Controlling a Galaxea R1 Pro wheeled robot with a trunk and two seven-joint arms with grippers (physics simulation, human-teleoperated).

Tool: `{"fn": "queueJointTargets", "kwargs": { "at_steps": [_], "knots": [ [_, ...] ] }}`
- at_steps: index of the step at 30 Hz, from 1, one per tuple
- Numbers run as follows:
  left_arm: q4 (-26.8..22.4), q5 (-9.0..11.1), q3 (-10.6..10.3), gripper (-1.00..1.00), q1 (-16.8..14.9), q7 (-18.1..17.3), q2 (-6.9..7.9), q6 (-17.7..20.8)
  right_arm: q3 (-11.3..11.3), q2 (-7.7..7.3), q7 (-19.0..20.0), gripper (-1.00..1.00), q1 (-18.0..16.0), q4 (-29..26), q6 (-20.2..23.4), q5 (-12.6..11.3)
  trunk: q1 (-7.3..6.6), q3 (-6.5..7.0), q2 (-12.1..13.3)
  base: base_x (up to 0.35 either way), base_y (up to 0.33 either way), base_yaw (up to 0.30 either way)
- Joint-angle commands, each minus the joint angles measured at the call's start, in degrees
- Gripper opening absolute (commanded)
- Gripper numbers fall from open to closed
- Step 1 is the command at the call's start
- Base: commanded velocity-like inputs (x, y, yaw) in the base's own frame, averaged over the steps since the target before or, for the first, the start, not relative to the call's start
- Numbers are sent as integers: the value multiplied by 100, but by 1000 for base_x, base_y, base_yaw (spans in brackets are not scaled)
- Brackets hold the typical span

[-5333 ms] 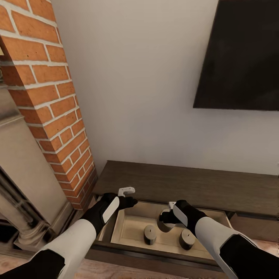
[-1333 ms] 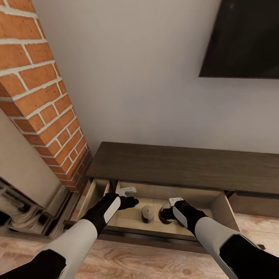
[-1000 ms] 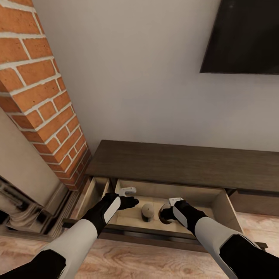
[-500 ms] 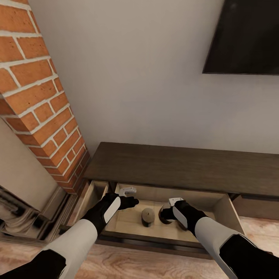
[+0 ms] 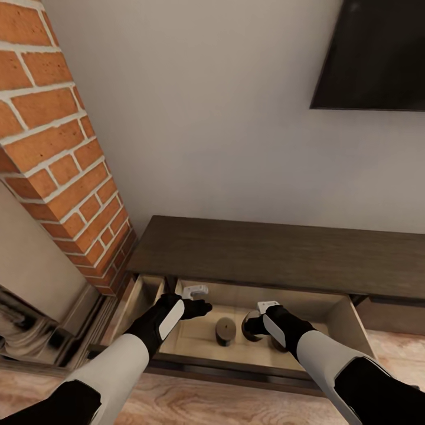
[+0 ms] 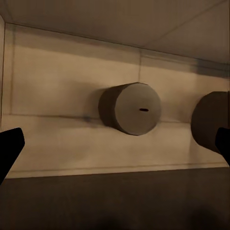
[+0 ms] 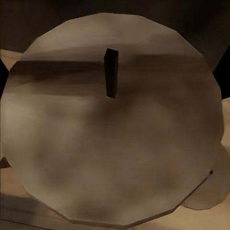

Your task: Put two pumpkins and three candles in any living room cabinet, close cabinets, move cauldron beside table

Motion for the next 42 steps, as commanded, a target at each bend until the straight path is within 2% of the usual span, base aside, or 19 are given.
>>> {"fn": "queueJointTargets", "kwargs": {
  "at_steps": [1,28,35,42],
  "knots": [
    [-10,61,-31,100,-3,55,-1,18,39,-2,-44,-100,-3,-12,25,-57,22,-23,-44,0,0,0],
    [-9,61,-31,100,-3,55,-9,18,39,-2,-44,-100,-3,-13,32,-53,615,-507,-1126,0,0,0],
    [-9,61,-31,100,-3,55,-9,18,39,-2,-44,-100,-3,-12,32,-53,615,-507,-1126,0,0,0],
    [-9,61,-31,100,-3,55,-9,18,39,-2,-44,-100,-3,-14,32,-53,768,-633,-1407,0,0,0]
  ]
}}
